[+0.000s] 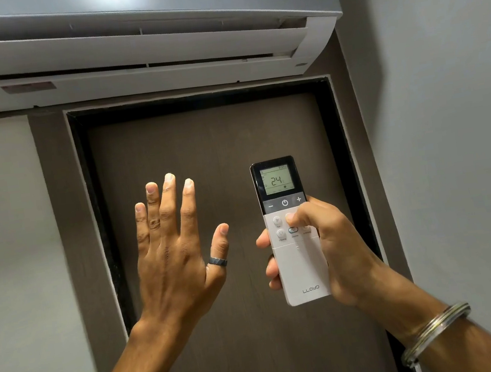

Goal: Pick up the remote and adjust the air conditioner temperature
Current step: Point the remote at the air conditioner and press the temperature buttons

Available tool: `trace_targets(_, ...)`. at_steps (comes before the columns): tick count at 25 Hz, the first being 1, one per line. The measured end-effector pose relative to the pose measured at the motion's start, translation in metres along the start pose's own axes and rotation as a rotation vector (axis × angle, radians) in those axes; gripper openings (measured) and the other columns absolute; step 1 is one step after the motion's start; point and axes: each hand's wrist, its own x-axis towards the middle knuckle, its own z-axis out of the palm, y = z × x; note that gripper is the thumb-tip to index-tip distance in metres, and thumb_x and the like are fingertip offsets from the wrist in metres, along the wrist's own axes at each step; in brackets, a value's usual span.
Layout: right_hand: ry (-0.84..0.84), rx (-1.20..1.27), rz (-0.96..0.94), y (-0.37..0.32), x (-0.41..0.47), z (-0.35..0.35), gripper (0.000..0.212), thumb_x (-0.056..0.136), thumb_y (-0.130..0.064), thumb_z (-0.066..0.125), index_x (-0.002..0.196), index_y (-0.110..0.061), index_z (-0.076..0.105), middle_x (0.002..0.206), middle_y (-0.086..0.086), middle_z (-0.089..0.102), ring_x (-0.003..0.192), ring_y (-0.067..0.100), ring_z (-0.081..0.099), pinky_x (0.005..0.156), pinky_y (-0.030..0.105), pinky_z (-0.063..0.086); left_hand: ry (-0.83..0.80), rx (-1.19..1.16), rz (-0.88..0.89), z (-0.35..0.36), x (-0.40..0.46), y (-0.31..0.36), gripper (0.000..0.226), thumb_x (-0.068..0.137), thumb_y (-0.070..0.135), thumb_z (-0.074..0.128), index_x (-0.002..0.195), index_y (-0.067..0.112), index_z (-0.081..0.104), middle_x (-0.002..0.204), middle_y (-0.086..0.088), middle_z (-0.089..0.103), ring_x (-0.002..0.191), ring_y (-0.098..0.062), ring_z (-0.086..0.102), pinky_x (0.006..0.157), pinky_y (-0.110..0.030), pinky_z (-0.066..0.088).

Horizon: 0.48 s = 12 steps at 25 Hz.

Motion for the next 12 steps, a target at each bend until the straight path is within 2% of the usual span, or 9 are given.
trace_targets(8,0.001,0.037,-0.025,-0.002,0.0002,0.0037,0.039,0.084,-0.02,0.048,0.118,-0.004,0.055,0.086,0.019,0.074,0.058,0.038,0.066,0.056,0.048,0.06,0.008,0.005,0.001,-0.0007,-0.0001,-0.0011,0.079,0.099,0.055,0.042,0.163,0.011,0.027,0.174,-0.014,0.014,0.163,-0.029,0.001,0.133,-0.048,0.002)
trace_targets(12,0.006,-0.015,-0.014,-0.0004,0.0002,0.0024,0.042,0.084,-0.026,0.049,0.12,-0.004,0.053,0.088,0.017,0.075,0.062,0.036,0.068,0.061,0.048,0.06,0.016,0.01,0.001,-0.0013,0.0009,-0.0011,0.079,0.099,0.055,0.041,0.163,0.011,0.027,0.174,-0.015,0.015,0.163,-0.03,0.002,0.133,-0.045,-0.001)
